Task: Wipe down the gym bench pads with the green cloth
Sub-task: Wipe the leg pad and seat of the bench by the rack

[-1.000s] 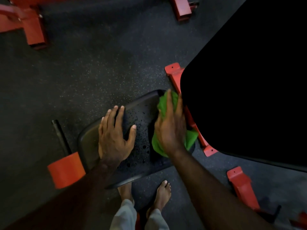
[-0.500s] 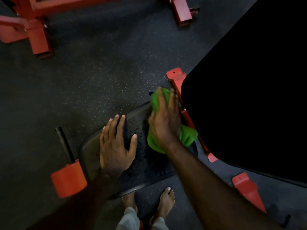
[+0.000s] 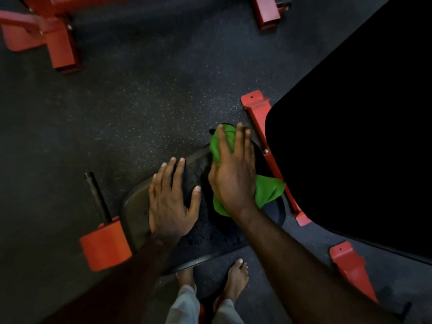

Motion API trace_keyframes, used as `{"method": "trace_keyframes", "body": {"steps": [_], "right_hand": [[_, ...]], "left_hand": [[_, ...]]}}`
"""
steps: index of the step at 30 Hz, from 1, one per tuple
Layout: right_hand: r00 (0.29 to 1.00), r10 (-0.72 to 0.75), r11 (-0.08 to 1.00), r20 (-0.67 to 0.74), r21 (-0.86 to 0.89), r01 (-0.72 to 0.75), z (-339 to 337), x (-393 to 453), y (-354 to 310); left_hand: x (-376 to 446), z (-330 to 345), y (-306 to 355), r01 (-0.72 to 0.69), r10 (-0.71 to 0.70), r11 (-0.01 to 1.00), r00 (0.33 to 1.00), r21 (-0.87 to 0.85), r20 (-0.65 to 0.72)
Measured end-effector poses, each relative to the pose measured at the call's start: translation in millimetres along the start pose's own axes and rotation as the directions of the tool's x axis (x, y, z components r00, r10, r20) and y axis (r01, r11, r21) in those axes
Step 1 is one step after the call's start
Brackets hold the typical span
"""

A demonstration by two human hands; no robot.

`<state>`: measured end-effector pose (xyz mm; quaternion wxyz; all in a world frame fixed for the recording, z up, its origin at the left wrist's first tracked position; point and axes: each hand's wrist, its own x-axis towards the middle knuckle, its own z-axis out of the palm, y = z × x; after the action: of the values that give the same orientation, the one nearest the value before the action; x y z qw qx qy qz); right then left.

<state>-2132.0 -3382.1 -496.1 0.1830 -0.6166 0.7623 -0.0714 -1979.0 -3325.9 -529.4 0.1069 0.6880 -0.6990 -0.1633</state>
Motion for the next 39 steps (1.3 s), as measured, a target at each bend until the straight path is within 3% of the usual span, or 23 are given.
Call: {"method": "trace_keyframes", "body": {"steps": [3,5,8,11,14,17,19,22,26,28,30,32,36,39], "right_hand": [[0.958,-0.263,0.962,0.118,-0.043,0.269,2,-37,8],[0.947,-0.289,0.950,0.142,-0.080,0.302,-2,-57,33],[0.989,-0.138,0.986,0.046,-0.091,0.141,-7,-43,53],[0.998,0.021,1.000,-0.053,0.011,-0.020,-6,-4,24],[0.994,0.104,0.990,-0.045,0.098,-0.099,-2,13,-6],[0.974,-0.214,0.976,0.072,0.053,0.210,4,-20,1],[0.946,-0.299,0.954,0.127,0.025,0.298,1,-46,23],[0.995,-0.095,0.995,0.031,-0.008,0.095,-7,-46,44],[0.985,0.164,0.982,-0.061,0.101,-0.157,-5,4,6],[0.991,0.129,0.987,-0.023,0.103,-0.126,-1,19,-14],[0.996,-0.080,0.996,0.039,0.051,0.078,2,9,-12],[0.984,-0.169,0.985,0.058,0.052,0.166,0,-18,8],[0.997,0.073,0.995,-0.020,0.074,-0.072,-10,-50,43],[0.962,0.270,0.958,-0.045,0.114,-0.264,-7,-15,15]], "left_hand": [[-1,0,-1,-0.011,0.011,1.000,1.000,0.001,-0.006],[1,-1,0,-0.012,0.012,1.000,1.000,-0.001,-0.015],[0,-1,2,-0.002,0.002,1.000,1.000,-0.001,-0.022],[1,0,1,-0.007,0.007,1.000,1.000,-0.009,-0.014],[2,1,0,-0.009,0.009,1.000,1.000,0.004,0.001],[-1,2,-5,-0.007,0.007,1.000,1.000,0.012,0.009],[-1,1,-5,-0.009,0.009,1.000,1.000,0.001,0.003],[2,1,0,-0.002,0.002,1.000,1.000,-0.008,0.001],[1,3,0,-0.002,0.002,1.000,1.000,-0.006,0.017],[1,3,-2,-0.003,0.003,1.000,1.000,0.000,0.019],[1,2,-3,-0.005,0.005,1.000,1.000,-0.003,0.021],[0,1,-3,-0.003,0.003,1.000,1.000,-0.006,0.021],[2,1,1,0.000,0.000,1.000,1.000,-0.017,-0.009],[2,2,0,0.004,-0.004,1.000,1.000,-0.015,0.004]]}}
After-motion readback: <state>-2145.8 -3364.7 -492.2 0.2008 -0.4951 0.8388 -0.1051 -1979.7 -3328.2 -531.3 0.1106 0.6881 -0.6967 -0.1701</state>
